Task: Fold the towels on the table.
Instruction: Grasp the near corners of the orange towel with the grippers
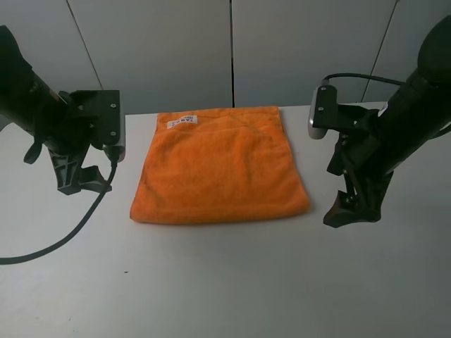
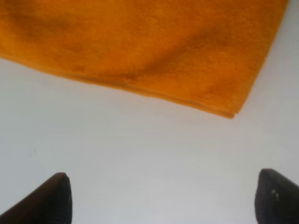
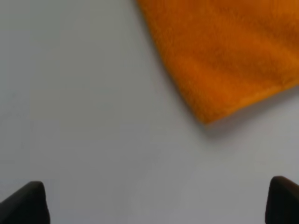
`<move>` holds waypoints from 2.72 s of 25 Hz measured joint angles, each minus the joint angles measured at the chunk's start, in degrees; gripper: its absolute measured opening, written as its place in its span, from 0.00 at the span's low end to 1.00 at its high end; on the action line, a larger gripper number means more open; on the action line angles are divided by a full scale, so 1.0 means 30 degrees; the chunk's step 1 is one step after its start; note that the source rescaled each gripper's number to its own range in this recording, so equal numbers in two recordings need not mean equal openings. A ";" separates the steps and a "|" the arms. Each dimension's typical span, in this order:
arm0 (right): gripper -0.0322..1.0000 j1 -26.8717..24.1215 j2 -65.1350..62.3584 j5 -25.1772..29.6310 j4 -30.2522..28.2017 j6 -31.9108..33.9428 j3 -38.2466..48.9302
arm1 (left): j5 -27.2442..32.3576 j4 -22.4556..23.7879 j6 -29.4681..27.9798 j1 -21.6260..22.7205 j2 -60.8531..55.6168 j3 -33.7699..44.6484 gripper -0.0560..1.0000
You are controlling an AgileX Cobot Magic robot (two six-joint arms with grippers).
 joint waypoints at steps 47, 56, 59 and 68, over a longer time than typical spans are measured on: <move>1.00 0.2714 0.7462 -0.1365 -0.5011 -0.1345 -0.3633 | -0.2340 0.0726 -0.0630 -0.2224 0.5720 -0.0043 1.00; 1.00 0.2714 0.8311 -0.1231 -0.5011 -0.1476 -0.3749 | -0.2507 0.0961 -0.0241 -0.2224 0.5737 -0.0074 1.00; 1.00 0.2714 0.8391 -0.1231 -0.5011 -0.1476 -0.3795 | -0.2549 0.0961 -0.0241 -0.2224 0.6056 -0.0074 1.00; 1.00 0.2714 0.8436 -0.1268 -0.4934 -0.1507 -0.3808 | -0.3012 0.1037 -0.0241 -0.2224 0.6313 -0.0074 1.00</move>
